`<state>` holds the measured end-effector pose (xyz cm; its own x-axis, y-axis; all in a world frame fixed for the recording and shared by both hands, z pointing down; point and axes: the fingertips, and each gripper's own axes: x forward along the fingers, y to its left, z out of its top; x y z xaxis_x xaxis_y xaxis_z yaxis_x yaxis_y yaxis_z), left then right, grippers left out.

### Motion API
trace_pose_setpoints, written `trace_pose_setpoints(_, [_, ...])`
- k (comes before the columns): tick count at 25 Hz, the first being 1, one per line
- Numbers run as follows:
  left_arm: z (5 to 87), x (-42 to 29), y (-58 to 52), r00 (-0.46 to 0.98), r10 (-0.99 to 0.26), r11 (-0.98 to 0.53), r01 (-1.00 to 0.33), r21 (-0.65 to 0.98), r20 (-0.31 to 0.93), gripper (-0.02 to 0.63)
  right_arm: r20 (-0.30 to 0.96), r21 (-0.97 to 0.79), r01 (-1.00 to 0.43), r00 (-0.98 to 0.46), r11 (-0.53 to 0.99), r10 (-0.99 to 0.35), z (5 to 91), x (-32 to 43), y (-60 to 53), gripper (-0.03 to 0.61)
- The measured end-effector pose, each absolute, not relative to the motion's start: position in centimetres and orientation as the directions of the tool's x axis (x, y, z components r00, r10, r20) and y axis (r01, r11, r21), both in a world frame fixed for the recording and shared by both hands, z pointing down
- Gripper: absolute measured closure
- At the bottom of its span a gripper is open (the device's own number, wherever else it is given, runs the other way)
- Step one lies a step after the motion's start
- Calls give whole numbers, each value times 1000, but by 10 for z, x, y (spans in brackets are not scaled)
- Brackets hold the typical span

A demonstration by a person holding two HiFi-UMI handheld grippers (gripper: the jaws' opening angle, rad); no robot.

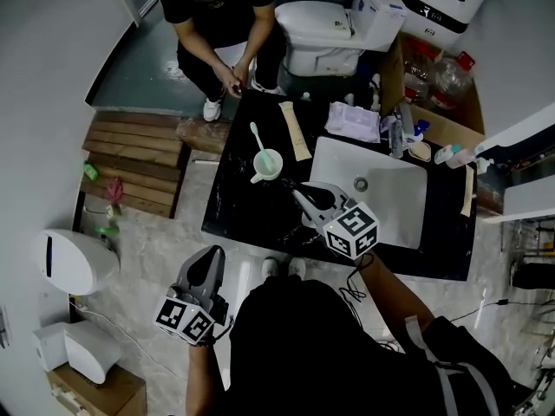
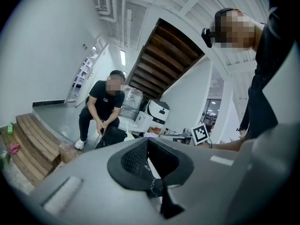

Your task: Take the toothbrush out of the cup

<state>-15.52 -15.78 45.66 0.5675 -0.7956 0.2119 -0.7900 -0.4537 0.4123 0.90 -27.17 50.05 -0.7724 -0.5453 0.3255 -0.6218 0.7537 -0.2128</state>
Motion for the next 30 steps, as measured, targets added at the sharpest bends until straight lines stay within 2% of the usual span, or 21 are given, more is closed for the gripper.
trace_pose_setpoints(8, [464, -157, -163, 554, -804, -438, -797, 416, 214, 603, 332, -194, -605, -781, 772, -529, 504, -8, -301, 558])
trace_pose_setpoints(13, [474, -144, -172, 565, -792, -456, -800, 389, 233, 603, 337, -186, -589, -790, 786, -512, 507, -23, -318, 531])
trace_pose_setpoints(30, [489, -139, -214, 576, -785, -451, -784, 427, 229, 595, 442, -146, -608, -746, 781, -498, 557, -51, -365, 503])
